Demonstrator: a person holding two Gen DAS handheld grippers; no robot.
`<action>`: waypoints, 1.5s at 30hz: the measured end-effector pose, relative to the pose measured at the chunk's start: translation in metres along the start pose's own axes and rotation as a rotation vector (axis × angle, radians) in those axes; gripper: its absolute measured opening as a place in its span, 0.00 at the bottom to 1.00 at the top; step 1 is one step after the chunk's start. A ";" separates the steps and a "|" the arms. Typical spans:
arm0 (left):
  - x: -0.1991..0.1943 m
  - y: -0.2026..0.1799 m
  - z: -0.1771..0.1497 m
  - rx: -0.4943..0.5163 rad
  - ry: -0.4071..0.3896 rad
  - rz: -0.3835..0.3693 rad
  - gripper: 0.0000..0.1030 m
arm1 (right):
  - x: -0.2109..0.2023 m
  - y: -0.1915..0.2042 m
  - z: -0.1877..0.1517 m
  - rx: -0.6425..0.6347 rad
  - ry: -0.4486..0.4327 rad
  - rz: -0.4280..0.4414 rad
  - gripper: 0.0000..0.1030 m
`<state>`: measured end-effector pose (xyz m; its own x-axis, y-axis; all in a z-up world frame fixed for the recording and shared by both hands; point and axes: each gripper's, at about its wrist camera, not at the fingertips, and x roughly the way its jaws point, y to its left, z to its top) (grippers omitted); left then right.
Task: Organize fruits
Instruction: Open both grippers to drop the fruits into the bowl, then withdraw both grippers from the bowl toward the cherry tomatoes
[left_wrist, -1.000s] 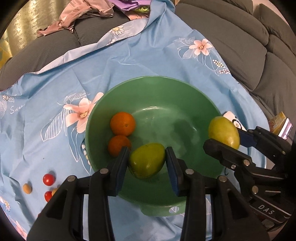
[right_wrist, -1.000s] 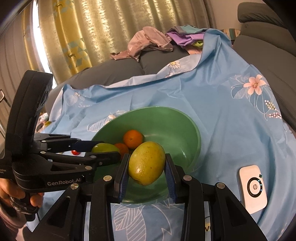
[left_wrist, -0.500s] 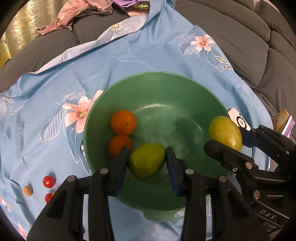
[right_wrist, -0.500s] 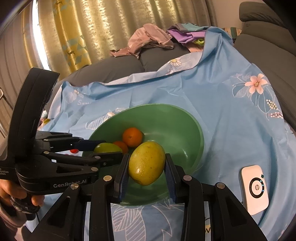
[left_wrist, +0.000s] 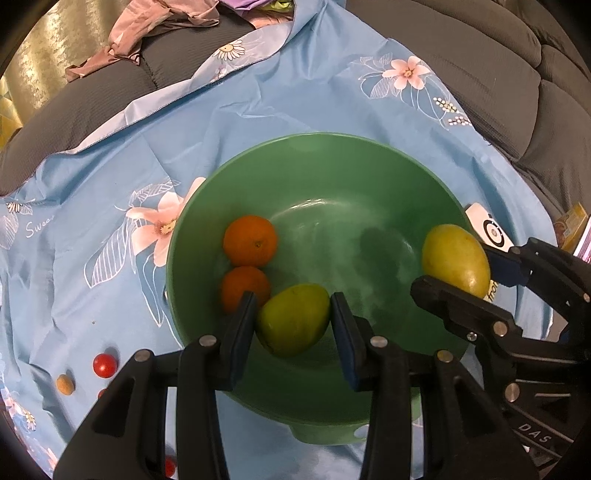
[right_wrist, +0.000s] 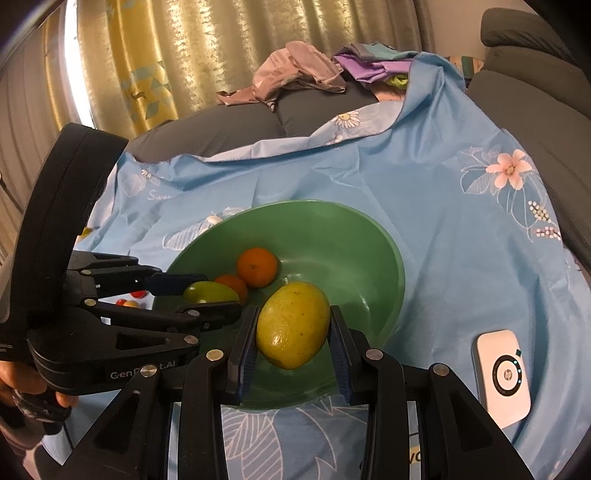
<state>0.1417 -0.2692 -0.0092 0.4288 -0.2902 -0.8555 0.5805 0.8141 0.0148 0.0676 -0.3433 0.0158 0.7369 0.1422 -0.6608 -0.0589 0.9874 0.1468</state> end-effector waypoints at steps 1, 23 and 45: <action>0.000 0.000 0.000 0.002 0.001 0.003 0.39 | 0.000 0.000 0.000 -0.002 0.002 0.000 0.36; -0.026 0.010 -0.006 -0.033 -0.037 0.056 0.76 | -0.004 0.001 0.001 0.032 0.029 -0.056 0.40; -0.128 0.107 -0.195 -0.427 -0.065 0.193 0.82 | -0.039 0.093 -0.037 -0.067 0.069 0.148 0.40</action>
<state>0.0141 -0.0469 0.0008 0.5509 -0.1333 -0.8239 0.1552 0.9863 -0.0558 0.0082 -0.2543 0.0282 0.6692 0.2888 -0.6847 -0.2100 0.9573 0.1985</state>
